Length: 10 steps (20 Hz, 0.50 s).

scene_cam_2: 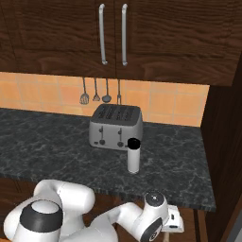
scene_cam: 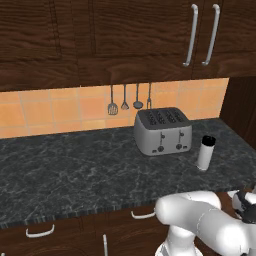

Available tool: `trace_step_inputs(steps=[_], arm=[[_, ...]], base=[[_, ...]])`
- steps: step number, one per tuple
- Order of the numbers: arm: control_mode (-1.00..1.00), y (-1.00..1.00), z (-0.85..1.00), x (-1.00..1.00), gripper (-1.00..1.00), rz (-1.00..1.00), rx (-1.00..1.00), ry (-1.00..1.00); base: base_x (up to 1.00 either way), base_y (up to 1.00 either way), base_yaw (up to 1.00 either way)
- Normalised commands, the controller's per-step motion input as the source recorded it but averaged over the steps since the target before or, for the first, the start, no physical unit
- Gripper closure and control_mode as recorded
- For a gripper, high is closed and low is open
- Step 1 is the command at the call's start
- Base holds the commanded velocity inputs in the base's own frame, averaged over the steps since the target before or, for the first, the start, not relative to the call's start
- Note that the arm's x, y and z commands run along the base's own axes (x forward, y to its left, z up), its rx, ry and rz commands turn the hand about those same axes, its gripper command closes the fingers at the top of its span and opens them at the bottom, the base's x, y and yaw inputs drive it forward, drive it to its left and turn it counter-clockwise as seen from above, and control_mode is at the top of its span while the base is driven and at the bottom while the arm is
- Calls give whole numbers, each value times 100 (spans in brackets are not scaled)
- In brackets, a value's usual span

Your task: Pick the pizza cutter from the drawer and place it on the counter.

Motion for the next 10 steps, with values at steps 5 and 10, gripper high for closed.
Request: trace_step_inputs(steps=[5,10], arm=[[-100,-30,-14,5,-100,0,0,8],[-100,-4,-20,0,-100,0,0,7]], base=[[0,0,0],[0,0,0]])
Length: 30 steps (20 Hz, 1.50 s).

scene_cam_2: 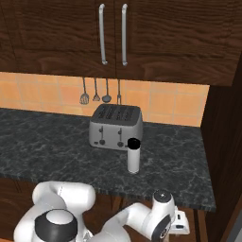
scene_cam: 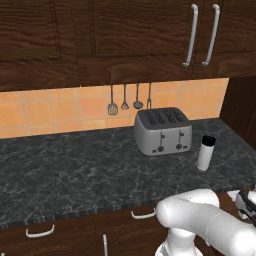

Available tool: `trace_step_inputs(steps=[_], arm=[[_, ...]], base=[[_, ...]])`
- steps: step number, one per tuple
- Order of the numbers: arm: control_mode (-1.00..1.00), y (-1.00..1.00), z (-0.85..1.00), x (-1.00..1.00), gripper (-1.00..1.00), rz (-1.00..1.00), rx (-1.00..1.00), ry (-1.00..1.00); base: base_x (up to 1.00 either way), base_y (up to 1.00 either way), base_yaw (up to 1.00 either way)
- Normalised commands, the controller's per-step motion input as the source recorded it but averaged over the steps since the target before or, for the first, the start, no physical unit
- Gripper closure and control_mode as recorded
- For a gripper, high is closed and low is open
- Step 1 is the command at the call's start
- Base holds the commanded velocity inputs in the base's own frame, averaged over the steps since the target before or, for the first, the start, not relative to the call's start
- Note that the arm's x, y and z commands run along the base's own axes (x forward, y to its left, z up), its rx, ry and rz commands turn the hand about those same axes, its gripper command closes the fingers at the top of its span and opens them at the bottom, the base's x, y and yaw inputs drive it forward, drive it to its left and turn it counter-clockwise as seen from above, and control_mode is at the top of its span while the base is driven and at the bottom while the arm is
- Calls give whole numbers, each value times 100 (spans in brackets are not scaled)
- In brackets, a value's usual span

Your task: Pick the pizza cutter from the drawer and place it on the counter.

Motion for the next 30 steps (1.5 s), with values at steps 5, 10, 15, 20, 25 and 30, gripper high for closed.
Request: trace_step_inputs(steps=[5,10,15,20,25,30], arm=[[-100,0,-22,0,-100,0,0,5],[-100,0,-22,0,-100,0,1,2],[-100,-4,-27,0,-100,0,0,0],[-100,-1,-23,0,-100,0,0,0],[-100,0,-6,0,100,0,0,0],[-100,0,0,0,100,0,0,0]], base=[[0,0,0],[0,0,0],[0,0,0],[0,0,0],[0,0,0],[0,0,0]])
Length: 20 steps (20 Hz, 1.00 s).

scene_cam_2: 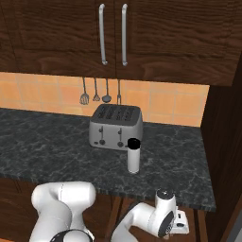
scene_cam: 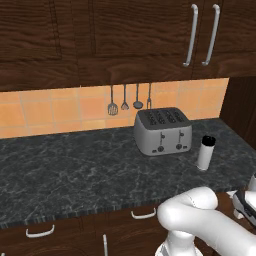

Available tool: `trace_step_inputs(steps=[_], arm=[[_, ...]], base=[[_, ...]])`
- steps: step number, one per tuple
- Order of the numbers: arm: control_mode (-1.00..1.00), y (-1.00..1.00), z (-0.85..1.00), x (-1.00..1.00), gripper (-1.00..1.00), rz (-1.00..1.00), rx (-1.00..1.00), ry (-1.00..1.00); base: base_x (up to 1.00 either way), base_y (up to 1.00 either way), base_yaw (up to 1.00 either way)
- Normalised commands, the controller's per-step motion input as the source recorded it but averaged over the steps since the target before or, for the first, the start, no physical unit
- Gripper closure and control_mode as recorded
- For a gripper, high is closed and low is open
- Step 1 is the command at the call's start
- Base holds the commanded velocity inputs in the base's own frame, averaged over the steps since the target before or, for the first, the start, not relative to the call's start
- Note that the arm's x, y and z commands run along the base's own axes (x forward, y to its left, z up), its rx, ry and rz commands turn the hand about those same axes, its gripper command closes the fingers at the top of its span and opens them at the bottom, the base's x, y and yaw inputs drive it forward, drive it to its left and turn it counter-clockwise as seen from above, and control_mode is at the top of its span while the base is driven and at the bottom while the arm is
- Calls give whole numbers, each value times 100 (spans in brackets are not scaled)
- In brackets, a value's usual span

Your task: Pick the pizza cutter from the drawer and place it on the counter.

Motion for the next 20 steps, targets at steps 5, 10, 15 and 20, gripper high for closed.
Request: trace_step_inputs(steps=[5,10,15,20], arm=[[-100,-20,15,-20,100,0,0,0],[-100,-23,32,-31,100,0,0,0],[-100,-7,19,-56,100,0,0,0],[-100,0,27,-47,100,-4,-1,1]], base=[[0,0,0],[0,0,0],[0,0,0],[0,0,0]])
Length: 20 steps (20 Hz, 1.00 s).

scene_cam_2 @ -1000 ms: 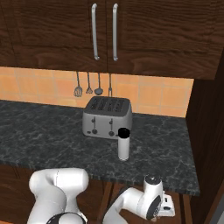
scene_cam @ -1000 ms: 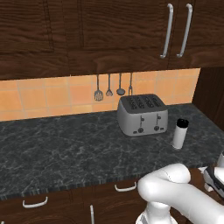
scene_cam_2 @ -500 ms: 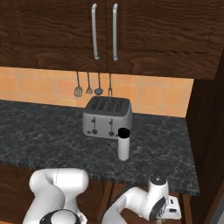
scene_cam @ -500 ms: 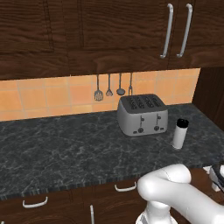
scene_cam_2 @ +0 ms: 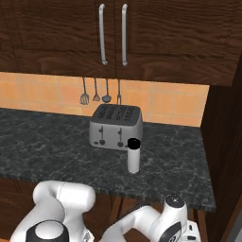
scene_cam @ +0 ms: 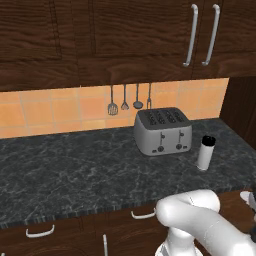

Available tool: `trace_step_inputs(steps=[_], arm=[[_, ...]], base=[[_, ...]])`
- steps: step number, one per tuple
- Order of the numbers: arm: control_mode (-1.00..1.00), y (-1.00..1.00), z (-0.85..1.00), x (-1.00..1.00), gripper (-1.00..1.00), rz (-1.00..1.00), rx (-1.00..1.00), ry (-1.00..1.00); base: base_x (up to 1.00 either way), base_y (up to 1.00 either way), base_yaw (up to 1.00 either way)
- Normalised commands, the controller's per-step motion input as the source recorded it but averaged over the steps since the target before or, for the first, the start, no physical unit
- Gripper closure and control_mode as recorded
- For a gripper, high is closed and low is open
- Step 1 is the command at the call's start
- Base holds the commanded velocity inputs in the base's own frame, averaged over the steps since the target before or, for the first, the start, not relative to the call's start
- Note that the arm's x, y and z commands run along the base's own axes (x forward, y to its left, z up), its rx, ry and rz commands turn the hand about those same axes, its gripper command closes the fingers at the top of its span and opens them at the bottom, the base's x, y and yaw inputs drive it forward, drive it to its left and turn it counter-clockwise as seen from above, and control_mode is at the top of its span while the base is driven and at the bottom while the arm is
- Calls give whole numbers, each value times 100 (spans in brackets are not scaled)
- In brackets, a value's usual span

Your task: Pick the pizza cutter from the drawer and place it on the counter.

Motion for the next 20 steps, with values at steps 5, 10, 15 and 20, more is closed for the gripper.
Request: trace_step_inputs(steps=[5,10,15,20], arm=[[-100,0,30,-53,100,-5,-2,0],[-100,15,44,-36,100,-4,-3,0],[-100,24,55,-14,100,-2,-3,0],[-100,56,48,0,100,0,-4,0]], base=[[0,0,0],[0,0,0],[0,0,0],[0,0,0]])
